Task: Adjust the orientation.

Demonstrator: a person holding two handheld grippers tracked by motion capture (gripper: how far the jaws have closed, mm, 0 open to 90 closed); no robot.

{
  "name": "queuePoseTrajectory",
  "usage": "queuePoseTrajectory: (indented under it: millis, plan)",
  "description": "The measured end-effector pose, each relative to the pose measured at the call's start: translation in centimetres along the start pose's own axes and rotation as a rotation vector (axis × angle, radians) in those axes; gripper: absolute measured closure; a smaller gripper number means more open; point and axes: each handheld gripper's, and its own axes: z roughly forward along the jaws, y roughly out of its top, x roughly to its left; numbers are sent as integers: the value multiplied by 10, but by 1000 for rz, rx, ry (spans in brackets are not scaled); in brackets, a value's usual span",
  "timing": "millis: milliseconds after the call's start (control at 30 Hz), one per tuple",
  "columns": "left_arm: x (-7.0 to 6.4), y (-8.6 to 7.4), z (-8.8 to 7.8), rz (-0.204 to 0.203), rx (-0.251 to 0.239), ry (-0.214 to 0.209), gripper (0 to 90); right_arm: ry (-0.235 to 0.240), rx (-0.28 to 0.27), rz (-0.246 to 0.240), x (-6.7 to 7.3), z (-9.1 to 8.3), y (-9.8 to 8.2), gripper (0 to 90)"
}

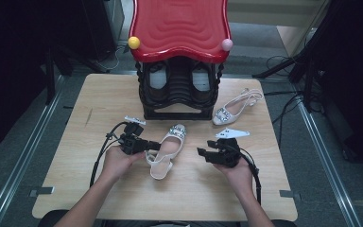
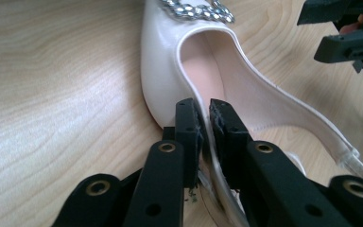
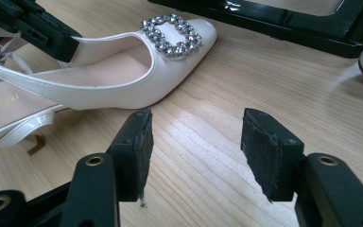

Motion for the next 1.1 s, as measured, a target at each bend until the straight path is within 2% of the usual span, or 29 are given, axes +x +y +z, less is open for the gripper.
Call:
queuePoseTrajectory:
  millis: [67, 133, 167, 200, 267, 367, 433, 467, 533, 600, 667, 700, 767, 833, 933, 967, 1033, 1100]
  plan:
    - [0, 0, -1, 2, -1, 3, 781, 0, 1, -2, 1, 1, 1, 469]
    - [1, 1, -4, -8, -14, -15, 759, 1, 0, -10, 2, 3, 1, 481]
    - [-1, 1, -11, -4, -52, -4, 730, -2, -5, -20, 4, 4, 1, 487]
    - [-1, 1, -11, -4, -52, -4, 727, -2, -5, -20, 4, 4, 1, 487]
    - [-2, 2, -20, 1, -82, -13, 723, 8, -6, -11, 5, 6, 2, 508]
    - [-2, 0, -37, 24, -99, 24, 717, 18, 3, -18, 8, 10, 3, 577]
    - [-1, -2, -40, 17, -106, 28, 719, 18, 11, -26, 9, 11, 4, 600]
    - [1, -5, -48, 12, -129, 47, 734, 26, 19, -38, 10, 15, 4, 661]
    - [2, -7, -51, 7, -142, 47, 755, 40, 22, -36, 11, 17, 4, 690]
    - [4, -10, -57, 9, -154, 66, 806, 60, 29, -31, 12, 20, 5, 754]
    - [5, -13, -58, 3, -149, 71, 873, 79, 46, -38, 15, 26, 5, 845]
    - [6, -15, -58, -1, -143, 67, 873, 79, 46, -38, 15, 26, 5, 845]
    - [5, -18, -53, -8, -127, 59, 890, 86, 58, -39, 16, 31, 5, 900]
    - [1, -22, -44, 2, -93, 43, 893, 113, 74, -24, 18, 39, 6, 900]
    - [-2, -23, -37, 11, -72, 46, 892, 124, 77, -25, 20, 44, 6, 900]
    - [-3, -24, -34, 15, -65, 51, 891, 128, 89, -39, 23, 48, 8, 900]
    - [-5, -26, -29, 21, -47, 58, 890, 124, 78, -58, 25, 51, 9, 900]
    - [-7, -28, -24, 20, -36, 63, 890, 126, 76, -57, 26, 53, 9, 900]
